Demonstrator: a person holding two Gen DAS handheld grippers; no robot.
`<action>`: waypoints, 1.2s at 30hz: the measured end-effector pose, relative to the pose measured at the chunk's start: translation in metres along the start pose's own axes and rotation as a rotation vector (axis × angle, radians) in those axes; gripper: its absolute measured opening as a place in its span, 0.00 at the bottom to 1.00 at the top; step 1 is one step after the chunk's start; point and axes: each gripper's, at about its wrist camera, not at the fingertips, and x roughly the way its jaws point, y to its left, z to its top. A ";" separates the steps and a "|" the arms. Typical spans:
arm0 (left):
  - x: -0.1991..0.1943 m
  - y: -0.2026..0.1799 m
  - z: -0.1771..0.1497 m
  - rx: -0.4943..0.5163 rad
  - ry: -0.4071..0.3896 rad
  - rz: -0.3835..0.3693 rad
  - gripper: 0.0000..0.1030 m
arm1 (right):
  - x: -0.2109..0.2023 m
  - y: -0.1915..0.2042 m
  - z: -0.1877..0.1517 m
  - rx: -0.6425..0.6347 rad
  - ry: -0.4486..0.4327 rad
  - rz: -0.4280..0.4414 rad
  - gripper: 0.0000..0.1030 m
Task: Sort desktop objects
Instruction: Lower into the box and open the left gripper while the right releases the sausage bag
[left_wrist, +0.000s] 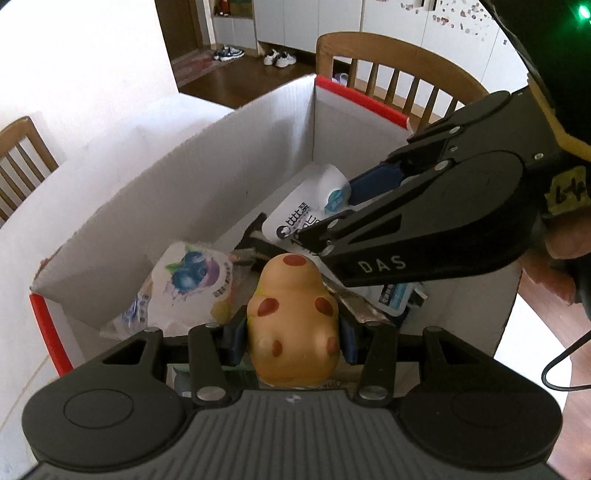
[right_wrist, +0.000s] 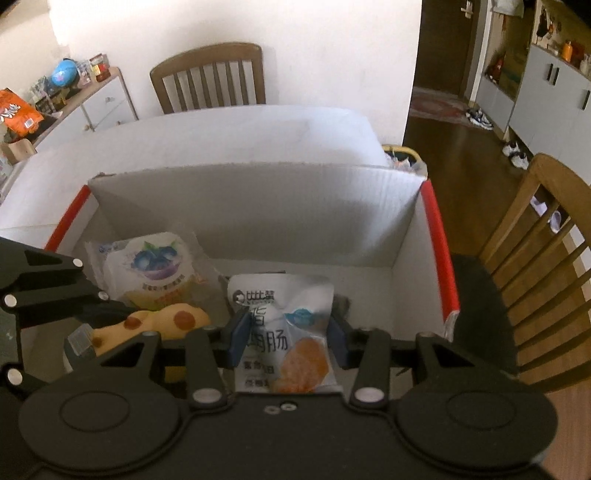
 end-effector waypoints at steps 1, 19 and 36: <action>0.002 0.001 -0.001 -0.006 0.006 -0.003 0.45 | 0.001 0.000 0.000 -0.001 0.008 0.000 0.43; -0.010 0.012 -0.004 -0.109 -0.037 -0.011 0.74 | -0.009 0.002 -0.002 0.003 -0.005 -0.011 0.55; -0.055 0.008 -0.017 -0.154 -0.136 0.022 0.77 | -0.065 0.013 -0.003 -0.009 -0.096 0.020 0.64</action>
